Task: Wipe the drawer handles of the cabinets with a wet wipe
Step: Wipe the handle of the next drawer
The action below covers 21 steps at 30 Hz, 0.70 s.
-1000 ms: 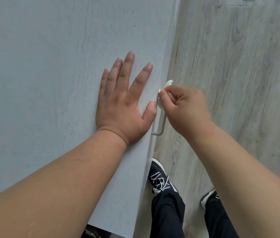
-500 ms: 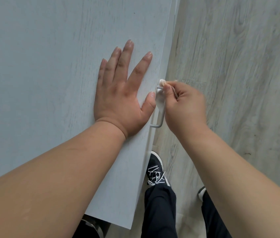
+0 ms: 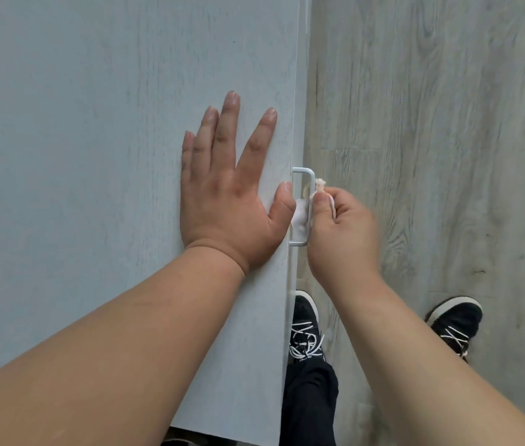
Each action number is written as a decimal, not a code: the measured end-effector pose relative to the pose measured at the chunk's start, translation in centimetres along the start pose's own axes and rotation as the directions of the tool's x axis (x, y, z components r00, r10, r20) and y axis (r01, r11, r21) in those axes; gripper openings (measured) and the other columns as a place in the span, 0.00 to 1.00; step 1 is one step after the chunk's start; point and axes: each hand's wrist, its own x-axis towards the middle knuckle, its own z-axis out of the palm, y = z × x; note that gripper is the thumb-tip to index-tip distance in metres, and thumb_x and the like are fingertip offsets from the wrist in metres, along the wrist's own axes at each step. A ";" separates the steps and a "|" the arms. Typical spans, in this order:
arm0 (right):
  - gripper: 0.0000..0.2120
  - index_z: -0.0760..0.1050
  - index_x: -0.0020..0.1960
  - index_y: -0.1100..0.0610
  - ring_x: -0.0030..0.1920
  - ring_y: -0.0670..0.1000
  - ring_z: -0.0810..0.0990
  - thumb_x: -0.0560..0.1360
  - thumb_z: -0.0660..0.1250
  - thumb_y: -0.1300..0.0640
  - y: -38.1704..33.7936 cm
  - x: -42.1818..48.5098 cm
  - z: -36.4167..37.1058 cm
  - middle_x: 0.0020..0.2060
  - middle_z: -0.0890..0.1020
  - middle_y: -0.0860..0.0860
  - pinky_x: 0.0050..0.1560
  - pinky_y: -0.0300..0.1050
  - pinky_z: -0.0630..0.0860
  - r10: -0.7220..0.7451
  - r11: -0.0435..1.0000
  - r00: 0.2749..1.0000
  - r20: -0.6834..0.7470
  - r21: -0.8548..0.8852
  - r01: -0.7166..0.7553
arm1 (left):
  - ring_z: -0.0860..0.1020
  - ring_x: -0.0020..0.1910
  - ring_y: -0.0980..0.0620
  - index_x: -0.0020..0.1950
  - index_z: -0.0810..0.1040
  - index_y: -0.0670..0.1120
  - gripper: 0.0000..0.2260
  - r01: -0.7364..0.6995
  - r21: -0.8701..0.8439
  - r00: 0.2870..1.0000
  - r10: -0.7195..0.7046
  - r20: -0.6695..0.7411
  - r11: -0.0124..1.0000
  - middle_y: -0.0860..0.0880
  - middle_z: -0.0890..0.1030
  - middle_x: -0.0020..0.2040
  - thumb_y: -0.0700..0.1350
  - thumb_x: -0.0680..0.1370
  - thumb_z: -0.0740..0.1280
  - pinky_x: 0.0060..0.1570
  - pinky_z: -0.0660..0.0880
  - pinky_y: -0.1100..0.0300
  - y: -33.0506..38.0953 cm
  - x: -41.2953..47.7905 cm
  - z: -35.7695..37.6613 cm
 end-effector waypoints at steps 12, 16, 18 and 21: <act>0.08 0.82 0.46 0.49 0.37 0.43 0.81 0.83 0.66 0.52 -0.6 -0.7 0.8 0.34 0.83 0.42 0.39 0.41 0.76 0.028 0.999 0.993 -0.113 0.043 -0.024 | 0.54 0.83 0.39 0.83 0.61 0.53 0.35 0.003 -0.007 1.000 -0.002 0.018 1.000 0.43 0.55 0.85 0.59 0.76 0.59 0.81 0.49 0.40 0.0 -0.1 -0.1; 0.09 0.82 0.47 0.50 0.37 0.42 0.81 0.83 0.65 0.51 -1.1 0.2 0.8 0.34 0.83 0.41 0.41 0.41 0.77 -0.002 0.998 0.992 -0.128 0.065 0.010 | 0.54 0.83 0.38 0.83 0.61 0.53 0.35 -0.004 -0.005 1.000 0.004 0.015 1.000 0.42 0.56 0.85 0.59 0.76 0.59 0.81 0.50 0.39 0.0 0.0 -0.1; 0.09 0.81 0.46 0.50 0.37 0.42 0.79 0.83 0.65 0.52 -0.2 -1.1 0.6 0.34 0.82 0.43 0.39 0.39 0.73 0.000 1.000 0.994 -0.106 0.030 0.003 | 0.55 0.83 0.38 0.83 0.62 0.53 0.35 -0.006 0.002 1.000 0.006 0.008 1.000 0.42 0.56 0.84 0.59 0.76 0.59 0.81 0.50 0.39 0.0 0.1 -0.1; 0.09 0.81 0.47 0.50 0.38 0.44 0.79 0.83 0.65 0.52 1.1 -2.8 0.3 0.36 0.82 0.44 0.39 0.40 0.71 0.007 1.000 0.997 -0.071 0.007 -0.006 | 0.55 0.83 0.39 0.83 0.62 0.53 0.35 -0.002 0.002 1.000 0.002 0.004 1.000 0.43 0.57 0.84 0.60 0.76 0.59 0.81 0.50 0.39 0.0 0.0 -0.1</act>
